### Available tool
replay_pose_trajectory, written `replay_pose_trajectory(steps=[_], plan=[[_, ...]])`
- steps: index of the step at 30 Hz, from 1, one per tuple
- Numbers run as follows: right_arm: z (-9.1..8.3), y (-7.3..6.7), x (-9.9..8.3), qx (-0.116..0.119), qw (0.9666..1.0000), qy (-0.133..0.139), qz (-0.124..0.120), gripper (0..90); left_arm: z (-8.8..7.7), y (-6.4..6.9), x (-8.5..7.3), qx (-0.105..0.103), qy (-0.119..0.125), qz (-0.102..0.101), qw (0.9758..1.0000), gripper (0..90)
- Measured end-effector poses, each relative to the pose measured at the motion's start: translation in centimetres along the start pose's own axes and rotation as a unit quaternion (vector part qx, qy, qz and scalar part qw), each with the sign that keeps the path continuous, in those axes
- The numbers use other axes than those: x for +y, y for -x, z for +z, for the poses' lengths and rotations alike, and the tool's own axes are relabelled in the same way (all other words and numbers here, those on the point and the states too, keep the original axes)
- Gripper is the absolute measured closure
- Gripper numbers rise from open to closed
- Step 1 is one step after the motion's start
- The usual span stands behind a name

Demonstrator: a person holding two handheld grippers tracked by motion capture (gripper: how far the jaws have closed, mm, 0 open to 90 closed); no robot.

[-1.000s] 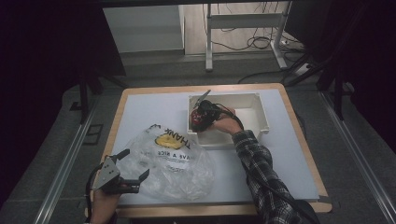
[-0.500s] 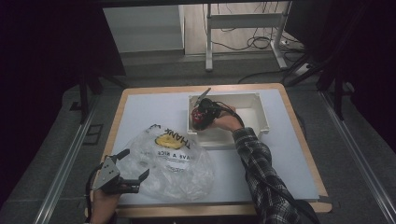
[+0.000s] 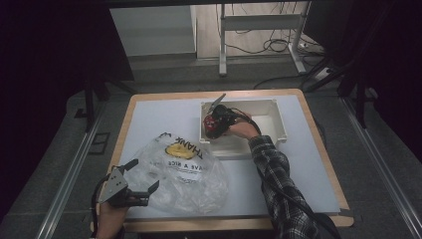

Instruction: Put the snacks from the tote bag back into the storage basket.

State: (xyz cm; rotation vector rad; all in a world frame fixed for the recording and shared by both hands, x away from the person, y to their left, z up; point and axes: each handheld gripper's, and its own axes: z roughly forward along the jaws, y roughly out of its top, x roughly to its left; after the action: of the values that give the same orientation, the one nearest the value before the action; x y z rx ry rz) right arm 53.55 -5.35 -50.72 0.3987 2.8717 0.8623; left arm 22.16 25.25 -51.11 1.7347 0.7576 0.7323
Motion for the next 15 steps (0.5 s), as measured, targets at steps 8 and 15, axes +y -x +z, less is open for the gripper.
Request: replay_pose_trajectory(steps=[8, 15], plan=[[0.06, 0.05, -0.03, 0.007, 1.0000, 0.003, 0.002, 14.9, 0.01, 0.02, 0.00, 0.000, 0.000, 0.000, 1.0000, 1.5], [0.14, -0.09, -0.13, 0.003, 1.0000, 0.002, -0.001, 11.9, 0.01, 0.02, 0.01, 0.000, -0.002, 0.002, 1.0000, 1.6]])
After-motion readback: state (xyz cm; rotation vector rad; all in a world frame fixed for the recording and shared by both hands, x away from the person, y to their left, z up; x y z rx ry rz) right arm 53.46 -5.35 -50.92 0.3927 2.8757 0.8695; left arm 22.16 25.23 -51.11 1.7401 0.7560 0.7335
